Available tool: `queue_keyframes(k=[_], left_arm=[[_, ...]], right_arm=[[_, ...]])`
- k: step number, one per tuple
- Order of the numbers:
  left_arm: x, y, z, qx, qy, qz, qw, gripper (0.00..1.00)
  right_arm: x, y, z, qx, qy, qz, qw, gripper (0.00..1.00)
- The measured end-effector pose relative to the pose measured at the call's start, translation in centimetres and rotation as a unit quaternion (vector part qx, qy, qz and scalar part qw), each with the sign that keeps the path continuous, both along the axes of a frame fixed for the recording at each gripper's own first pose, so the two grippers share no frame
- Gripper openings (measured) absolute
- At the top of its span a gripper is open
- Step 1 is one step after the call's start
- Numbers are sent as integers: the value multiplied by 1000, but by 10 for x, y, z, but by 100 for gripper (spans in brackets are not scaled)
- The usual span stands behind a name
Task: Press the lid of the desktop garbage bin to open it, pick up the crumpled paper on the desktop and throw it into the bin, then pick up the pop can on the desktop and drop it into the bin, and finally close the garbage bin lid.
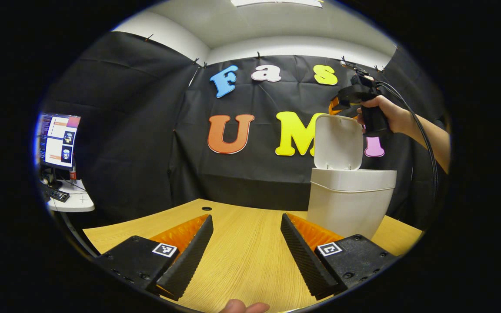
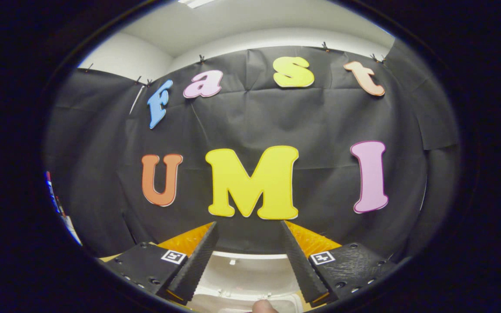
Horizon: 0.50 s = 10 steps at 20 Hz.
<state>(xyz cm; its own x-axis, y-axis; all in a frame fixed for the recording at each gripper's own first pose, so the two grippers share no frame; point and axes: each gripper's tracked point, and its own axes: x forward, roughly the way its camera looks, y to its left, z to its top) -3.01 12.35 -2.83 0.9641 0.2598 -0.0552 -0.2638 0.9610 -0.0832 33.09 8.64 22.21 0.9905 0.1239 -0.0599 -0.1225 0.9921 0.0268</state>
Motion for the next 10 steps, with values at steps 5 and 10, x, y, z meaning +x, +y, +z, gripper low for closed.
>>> queue_keyframes(k=[5, 10], left_arm=[[4, -10, 1, -6, -4, -13, 1000, 100], [3, -24, 5, 5, -5, -20, 1000, 100]], right_arm=[[-24, -3, -5, 7, 22, 20, 1000, 94], [-74, -4, -23, 6, 43, 47, 998, 89]])
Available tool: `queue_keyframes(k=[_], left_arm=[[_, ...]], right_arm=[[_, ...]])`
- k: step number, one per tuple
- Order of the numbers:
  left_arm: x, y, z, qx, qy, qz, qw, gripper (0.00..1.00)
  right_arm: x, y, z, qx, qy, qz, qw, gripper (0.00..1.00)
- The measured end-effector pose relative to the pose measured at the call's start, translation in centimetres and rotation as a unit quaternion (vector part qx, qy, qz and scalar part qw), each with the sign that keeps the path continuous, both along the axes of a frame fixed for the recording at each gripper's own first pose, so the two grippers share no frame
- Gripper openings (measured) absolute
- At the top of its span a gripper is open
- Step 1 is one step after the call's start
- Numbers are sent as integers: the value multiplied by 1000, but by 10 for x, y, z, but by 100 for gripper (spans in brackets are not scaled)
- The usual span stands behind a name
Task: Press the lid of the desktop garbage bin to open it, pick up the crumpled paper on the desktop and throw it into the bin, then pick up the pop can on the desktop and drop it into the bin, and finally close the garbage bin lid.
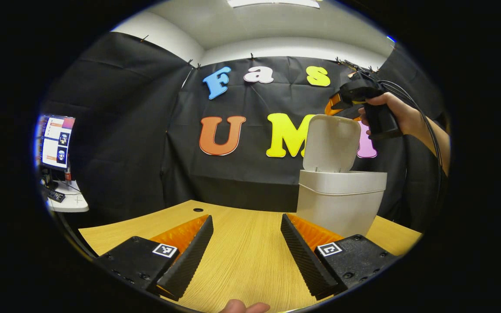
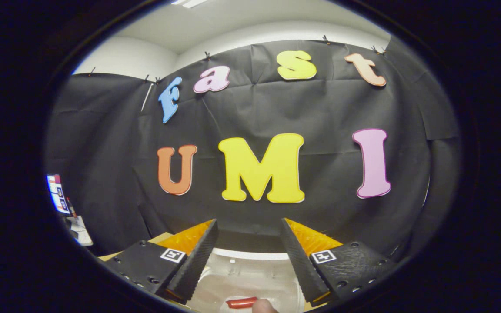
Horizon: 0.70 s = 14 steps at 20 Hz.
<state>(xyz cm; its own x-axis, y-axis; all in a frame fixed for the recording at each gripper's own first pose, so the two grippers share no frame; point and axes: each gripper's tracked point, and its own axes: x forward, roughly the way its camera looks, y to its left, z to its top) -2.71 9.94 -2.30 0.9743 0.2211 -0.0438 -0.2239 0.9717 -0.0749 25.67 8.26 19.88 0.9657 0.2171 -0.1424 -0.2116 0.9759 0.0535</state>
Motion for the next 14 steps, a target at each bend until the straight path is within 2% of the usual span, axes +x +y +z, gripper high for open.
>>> queue_keyframes(k=[4, 6, 7, 8, 14], left_arm=[[-5, -9, 6, 11, -3, -3, 1000, 100], [-9, -12, 10, 19, -6, -1, 1000, 100], [-12, -13, 11, 22, -7, 1, 1000, 100], [-12, -14, 12, 24, -8, 1, 1000, 100], [-9, -29, 11, 36, -9, -7, 999, 100]], right_arm=[[-35, -1, -24, -7, 19, 21, 1000, 87], [-45, -7, -34, -6, 22, 20, 1000, 88], [-50, -9, -39, -6, 21, 18, 1000, 92], [-55, -11, -45, -6, 20, 17, 1000, 88], [-80, -14, -84, -11, 19, 13, 1000, 88]])
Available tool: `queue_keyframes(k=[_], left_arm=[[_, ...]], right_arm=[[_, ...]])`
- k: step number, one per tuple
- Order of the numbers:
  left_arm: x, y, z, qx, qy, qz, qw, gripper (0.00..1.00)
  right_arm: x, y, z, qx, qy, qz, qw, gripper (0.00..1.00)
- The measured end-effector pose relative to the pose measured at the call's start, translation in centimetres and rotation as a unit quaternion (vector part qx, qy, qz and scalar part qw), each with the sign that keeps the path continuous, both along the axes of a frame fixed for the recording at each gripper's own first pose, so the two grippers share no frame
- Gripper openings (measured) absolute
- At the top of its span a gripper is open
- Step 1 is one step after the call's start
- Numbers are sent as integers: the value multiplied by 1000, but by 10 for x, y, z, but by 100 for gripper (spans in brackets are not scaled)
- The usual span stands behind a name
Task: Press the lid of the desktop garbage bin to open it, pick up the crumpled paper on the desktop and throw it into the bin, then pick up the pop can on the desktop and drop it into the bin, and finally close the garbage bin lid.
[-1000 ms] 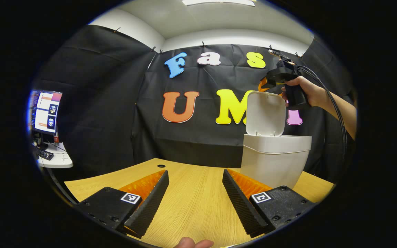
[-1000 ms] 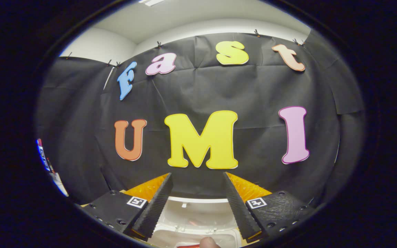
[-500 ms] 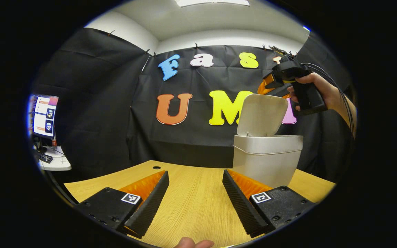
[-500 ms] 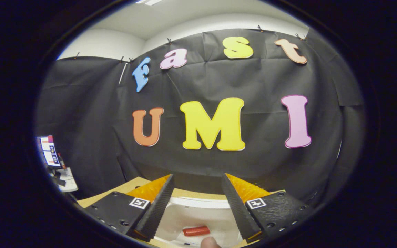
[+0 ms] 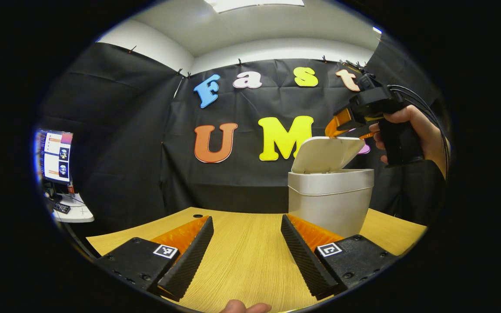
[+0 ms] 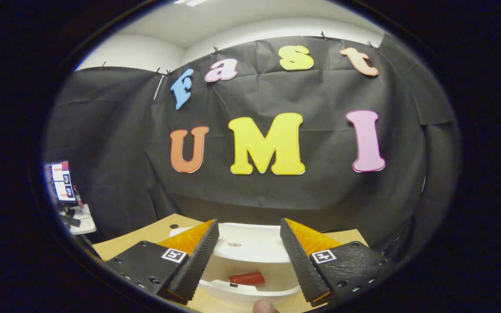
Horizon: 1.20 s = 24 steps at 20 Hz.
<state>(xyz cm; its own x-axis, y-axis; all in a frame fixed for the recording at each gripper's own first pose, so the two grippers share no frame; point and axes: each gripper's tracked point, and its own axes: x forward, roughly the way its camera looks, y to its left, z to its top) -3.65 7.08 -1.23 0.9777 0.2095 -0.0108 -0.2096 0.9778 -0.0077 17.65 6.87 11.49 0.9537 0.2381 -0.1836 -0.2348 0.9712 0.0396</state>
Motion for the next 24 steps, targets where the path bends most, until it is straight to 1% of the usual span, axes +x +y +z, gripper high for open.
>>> queue_keyframes(k=[2, 3, 4, 5, 6, 9, 10, 11, 12, 15, 17, 18, 20, 23, 24], left_arm=[[0, -5, -2, -2, -1, -3, 1000, 100], [-1, -7, -5, -5, 1, -5, 1000, 100], [-1, -9, -10, -10, 5, -6, 1000, 100], [0, -12, -16, -15, 11, -9, 1000, 100], [1, -14, -21, -17, 17, -12, 1000, 100], [1, -18, -30, -19, 28, -14, 999, 100], [2, -19, -31, -19, 30, -15, 999, 100], [2, -21, -32, -19, 31, -16, 999, 100], [3, -22, -32, -18, 30, -17, 999, 100], [6, -23, -34, -18, 32, -19, 999, 100], [7, -22, -36, -19, 33, -19, 999, 100], [8, -22, -37, -20, 34, -19, 999, 100], [10, -23, -41, -22, 37, -20, 999, 100], [14, -23, -43, -26, 39, -23, 999, 100], [14, -24, -43, -28, 39, -23, 999, 100]], right_arm=[[-5, -1, -11, 2, -4, -2, 1000, 88], [-6, -3, -15, 8, -9, -6, 1000, 90], [-7, -5, -18, 10, -14, -12, 1000, 88], [-8, -6, -24, 8, -16, -18, 1000, 89], [-9, -6, -33, 6, -14, -20, 1000, 89], [-14, -4, -55, -3, -10, -24, 1000, 86], [-15, -5, -58, -5, -12, -26, 1000, 89], [-15, -5, -59, -4, -14, -27, 1000, 88], [-15, -4, -61, -3, -15, -27, 1000, 88], [-16, -4, -66, -8, -19, -28, 999, 91], [-15, -6, -67, -5, -23, -30, 999, 92], [-15, -5, -66, 1, -26, -30, 999, 95], [-14, -5, -70, 8, -26, -32, 999, 95], [-15, -6, -77, -15, -39, -34, 999, 96], [-14, -4, -76, -9, -39, -33, 999, 96]])
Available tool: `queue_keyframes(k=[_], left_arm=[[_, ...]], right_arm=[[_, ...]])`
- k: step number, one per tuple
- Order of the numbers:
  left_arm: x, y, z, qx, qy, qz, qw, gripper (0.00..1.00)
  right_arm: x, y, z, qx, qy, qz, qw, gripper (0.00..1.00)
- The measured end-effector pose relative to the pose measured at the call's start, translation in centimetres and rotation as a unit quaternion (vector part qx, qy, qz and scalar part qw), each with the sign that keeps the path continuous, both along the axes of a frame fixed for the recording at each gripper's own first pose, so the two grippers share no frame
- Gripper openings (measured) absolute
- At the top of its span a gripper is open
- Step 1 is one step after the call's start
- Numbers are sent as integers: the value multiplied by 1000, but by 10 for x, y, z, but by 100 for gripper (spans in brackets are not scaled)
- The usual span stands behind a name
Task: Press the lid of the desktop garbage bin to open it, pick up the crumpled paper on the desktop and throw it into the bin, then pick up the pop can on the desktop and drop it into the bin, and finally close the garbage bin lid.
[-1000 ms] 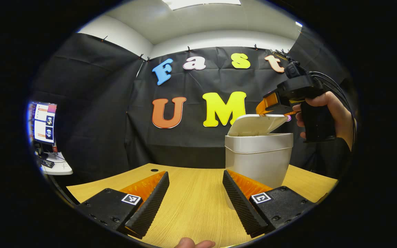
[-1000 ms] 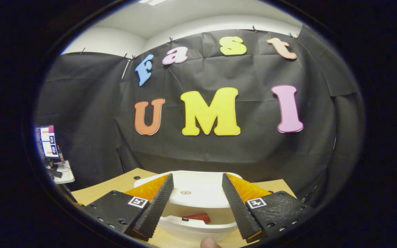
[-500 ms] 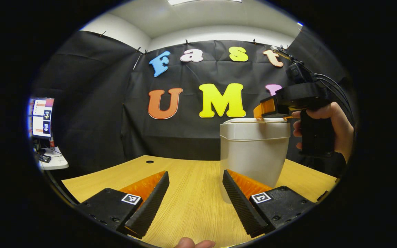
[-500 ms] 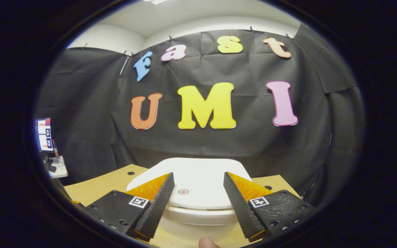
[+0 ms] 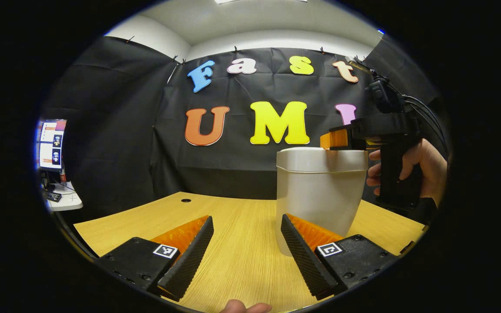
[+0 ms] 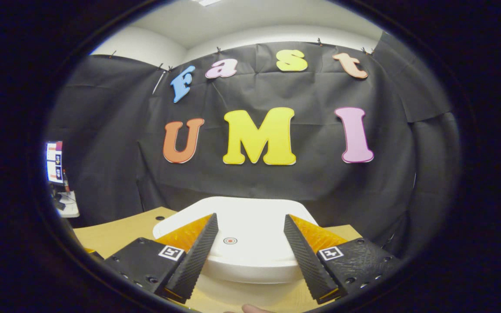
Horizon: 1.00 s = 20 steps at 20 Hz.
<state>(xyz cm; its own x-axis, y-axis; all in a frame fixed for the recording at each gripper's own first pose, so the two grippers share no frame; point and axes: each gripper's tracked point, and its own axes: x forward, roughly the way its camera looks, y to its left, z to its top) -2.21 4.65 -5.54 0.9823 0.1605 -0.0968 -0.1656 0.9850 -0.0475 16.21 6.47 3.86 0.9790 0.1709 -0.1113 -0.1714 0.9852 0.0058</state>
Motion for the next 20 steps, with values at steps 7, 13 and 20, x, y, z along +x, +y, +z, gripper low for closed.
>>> queue_keyframes(k=[7, 13, 20], left_arm=[[5, -8, 3, -12, -1, -7, 1000, 100], [11, -2, 22, 2, -19, 5, 1000, 100], [21, -8, 44, 7, -48, 2, 999, 100]], right_arm=[[-5, 1, 12, 17, -60, 0, 998, 95], [-37, -17, 29, 17, -101, -5, 995, 94], [-98, -72, 8, 16, -107, -49, 993, 95]])
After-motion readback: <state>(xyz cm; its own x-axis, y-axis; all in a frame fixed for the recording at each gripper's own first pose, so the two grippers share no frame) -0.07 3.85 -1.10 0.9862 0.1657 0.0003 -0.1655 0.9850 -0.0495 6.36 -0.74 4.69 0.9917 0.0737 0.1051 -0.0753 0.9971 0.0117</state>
